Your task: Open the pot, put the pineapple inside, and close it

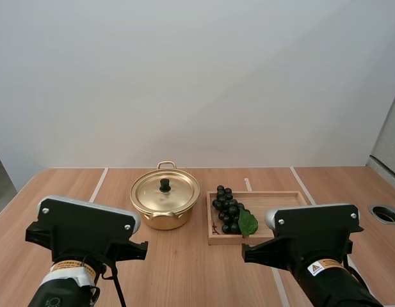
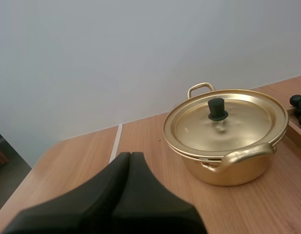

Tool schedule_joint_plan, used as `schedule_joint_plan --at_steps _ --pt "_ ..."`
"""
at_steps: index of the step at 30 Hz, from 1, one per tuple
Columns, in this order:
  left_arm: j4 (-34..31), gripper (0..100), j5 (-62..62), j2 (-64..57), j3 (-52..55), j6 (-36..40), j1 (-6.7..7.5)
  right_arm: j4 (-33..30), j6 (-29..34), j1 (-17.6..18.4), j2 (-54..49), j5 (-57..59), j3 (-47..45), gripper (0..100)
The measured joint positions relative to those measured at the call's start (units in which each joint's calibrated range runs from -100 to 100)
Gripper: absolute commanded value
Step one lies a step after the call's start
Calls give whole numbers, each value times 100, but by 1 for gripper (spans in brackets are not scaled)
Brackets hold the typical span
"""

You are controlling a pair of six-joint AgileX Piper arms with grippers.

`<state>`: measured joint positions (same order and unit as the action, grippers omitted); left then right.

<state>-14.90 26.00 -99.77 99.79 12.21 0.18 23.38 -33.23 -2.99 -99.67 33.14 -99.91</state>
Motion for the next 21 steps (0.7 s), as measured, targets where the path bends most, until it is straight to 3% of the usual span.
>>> schedule_joint_plan --at_steps 6,15,21 --pt "0 0 20 0 11 201 -37 -37 144 16 0 36 0 0" --pt "0 0 177 0 11 211 -45 -1514 186 23 0 36 0 0" --pt "23 0 185 0 11 328 -45 -1703 562 23 0 36 0 0"
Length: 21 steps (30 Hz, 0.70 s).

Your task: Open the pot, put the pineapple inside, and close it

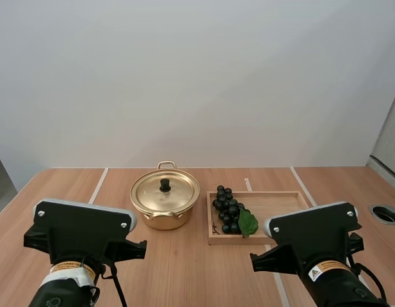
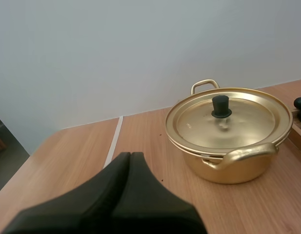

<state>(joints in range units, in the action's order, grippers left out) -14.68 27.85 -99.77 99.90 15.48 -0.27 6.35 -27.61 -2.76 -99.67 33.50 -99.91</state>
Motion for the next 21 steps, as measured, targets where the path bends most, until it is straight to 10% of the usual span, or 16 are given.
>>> schedule_joint_plan --at_steps 21 --pt "234 0 569 0 0 134 -23 434 627 0 0 0 0 0"
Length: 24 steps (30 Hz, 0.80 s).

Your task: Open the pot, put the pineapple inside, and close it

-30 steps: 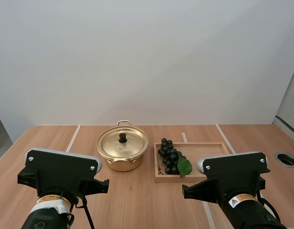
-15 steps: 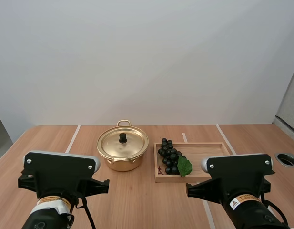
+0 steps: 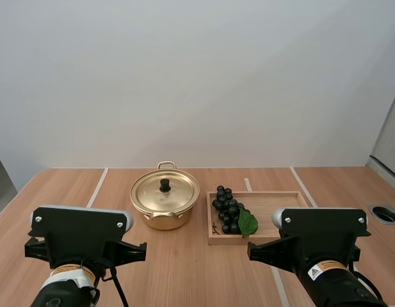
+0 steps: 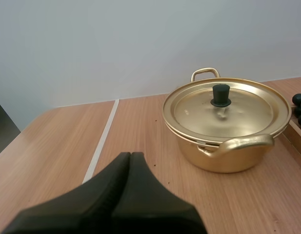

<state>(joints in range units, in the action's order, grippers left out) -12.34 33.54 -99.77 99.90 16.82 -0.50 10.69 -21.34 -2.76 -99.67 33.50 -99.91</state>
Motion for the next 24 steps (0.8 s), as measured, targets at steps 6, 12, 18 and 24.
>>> schedule_joint_plan --at_steps 6,12,18,24 --pt "44 0 0 0 0 61 -8 299 17 0 0 0 0 0" --pt "44 0 0 0 0 183 -25 371 29 0 0 0 0 0" --pt "44 0 0 0 0 203 -25 382 29 0 0 0 0 0" --pt "44 0 16 0 0 203 -25 371 29 0 0 0 0 0"
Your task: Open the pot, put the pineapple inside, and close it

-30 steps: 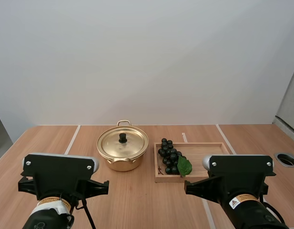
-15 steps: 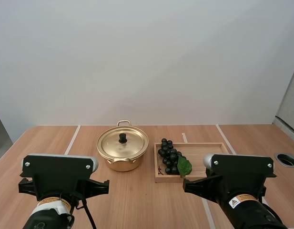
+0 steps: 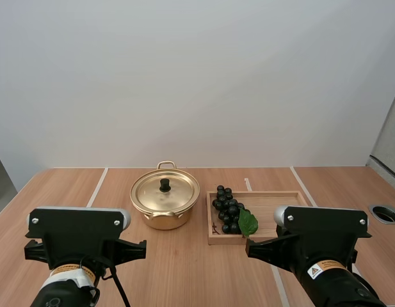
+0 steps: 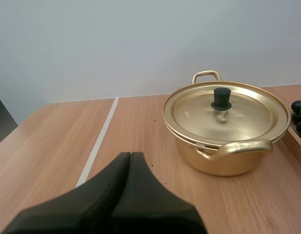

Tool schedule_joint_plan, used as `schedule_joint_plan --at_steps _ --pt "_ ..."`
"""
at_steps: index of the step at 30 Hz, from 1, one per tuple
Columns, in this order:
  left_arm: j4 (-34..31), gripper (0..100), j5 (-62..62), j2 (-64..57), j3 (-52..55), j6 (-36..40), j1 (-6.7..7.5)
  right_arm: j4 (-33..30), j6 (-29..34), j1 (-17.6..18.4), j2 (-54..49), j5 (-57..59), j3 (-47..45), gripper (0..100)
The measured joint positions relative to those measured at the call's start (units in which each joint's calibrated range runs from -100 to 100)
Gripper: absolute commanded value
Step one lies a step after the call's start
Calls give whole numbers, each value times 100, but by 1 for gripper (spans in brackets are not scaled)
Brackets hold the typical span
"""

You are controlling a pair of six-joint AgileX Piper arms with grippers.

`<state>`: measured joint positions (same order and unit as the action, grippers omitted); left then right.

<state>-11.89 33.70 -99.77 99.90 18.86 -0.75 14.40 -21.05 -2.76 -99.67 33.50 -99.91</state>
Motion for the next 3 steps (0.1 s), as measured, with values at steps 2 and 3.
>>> schedule_joint_plan --at_steps 2,3 --pt "0 0 0 0 0 0 0 11 0 0 0 0 0 0" --pt "0 0 0 0 0 0 0 38 0 0 0 0 0 0"
